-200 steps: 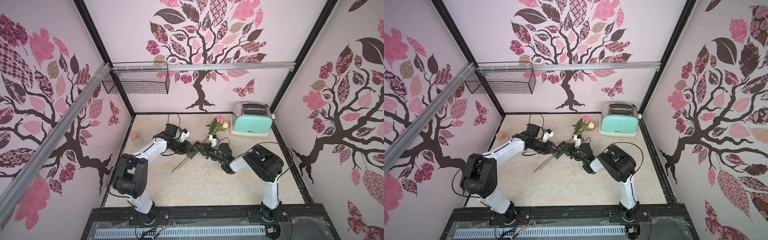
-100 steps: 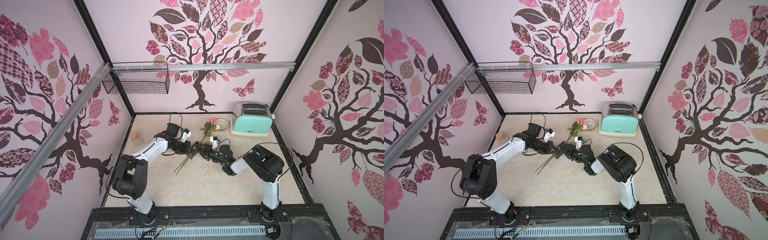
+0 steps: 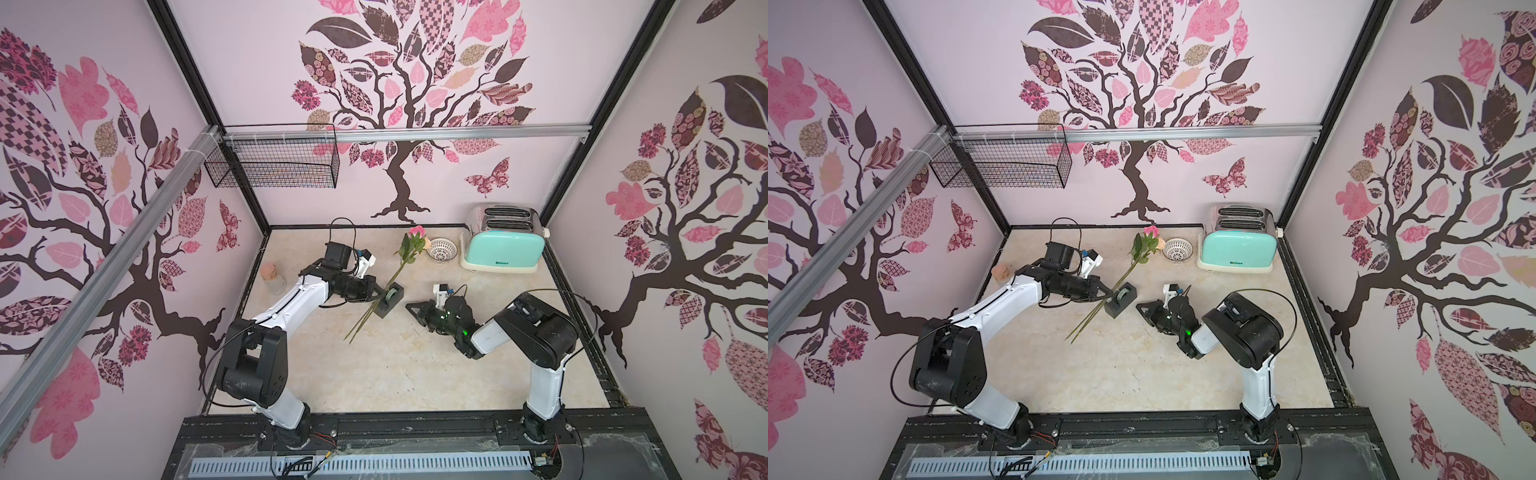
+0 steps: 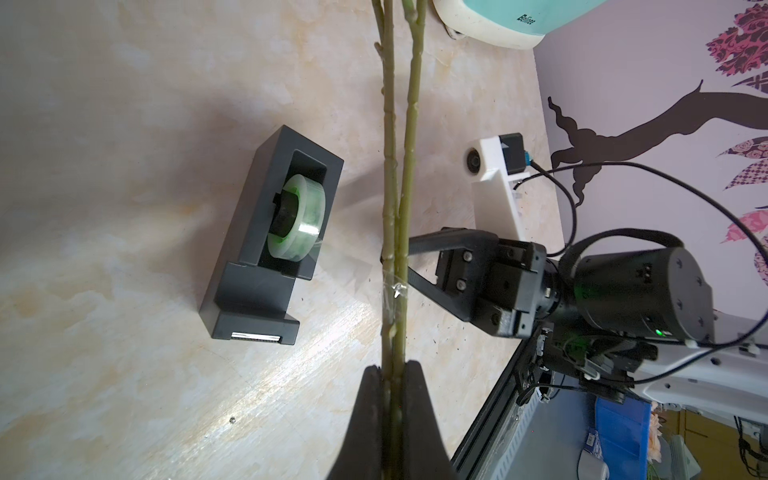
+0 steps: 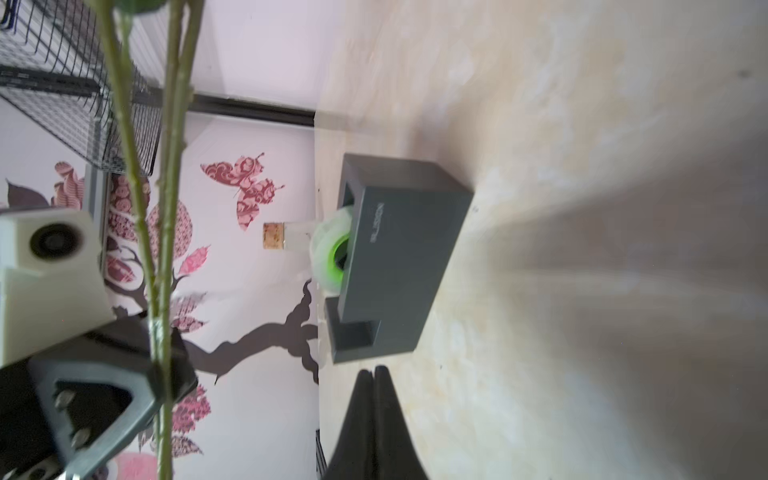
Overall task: Wrap bouquets with tape
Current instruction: Wrap the tape around the bouquet.
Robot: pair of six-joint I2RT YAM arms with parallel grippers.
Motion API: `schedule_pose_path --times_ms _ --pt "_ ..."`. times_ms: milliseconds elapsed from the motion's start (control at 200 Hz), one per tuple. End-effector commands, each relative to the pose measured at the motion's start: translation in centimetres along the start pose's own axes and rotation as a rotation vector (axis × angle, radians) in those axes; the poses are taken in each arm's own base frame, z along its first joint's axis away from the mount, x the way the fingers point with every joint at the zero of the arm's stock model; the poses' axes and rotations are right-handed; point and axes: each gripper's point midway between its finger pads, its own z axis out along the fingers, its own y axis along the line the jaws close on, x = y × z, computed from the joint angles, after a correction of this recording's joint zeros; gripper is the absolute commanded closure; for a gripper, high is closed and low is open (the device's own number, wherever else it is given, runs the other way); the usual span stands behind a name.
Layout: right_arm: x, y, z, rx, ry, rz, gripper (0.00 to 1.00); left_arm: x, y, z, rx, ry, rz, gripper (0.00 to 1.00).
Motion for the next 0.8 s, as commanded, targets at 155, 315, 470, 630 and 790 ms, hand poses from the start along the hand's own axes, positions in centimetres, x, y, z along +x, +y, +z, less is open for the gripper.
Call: schedule_pose_path --times_ms 155,315,470,630,790 --pt "-2.3 -1.5 4.7 0.06 -0.014 -0.022 0.97 -0.1 -1.0 -0.3 0.027 -0.017 0.035 1.0" --pt "-3.4 -0.8 8.2 0.04 0.024 -0.053 0.97 0.0 -0.9 -0.3 0.023 -0.015 0.031 1.0" --pt "-3.7 -0.2 11.4 0.025 0.082 -0.076 0.96 0.1 -0.6 -0.3 0.008 -0.014 0.033 1.0" --pt "-4.1 -0.5 10.2 0.033 0.069 -0.073 0.9 0.3 -0.3 -0.2 -0.003 -0.011 0.032 1.0" --pt "-4.1 -0.9 5.8 0.041 0.035 -0.078 0.87 0.3 -0.5 0.3 -0.01 -0.018 0.041 1.0"
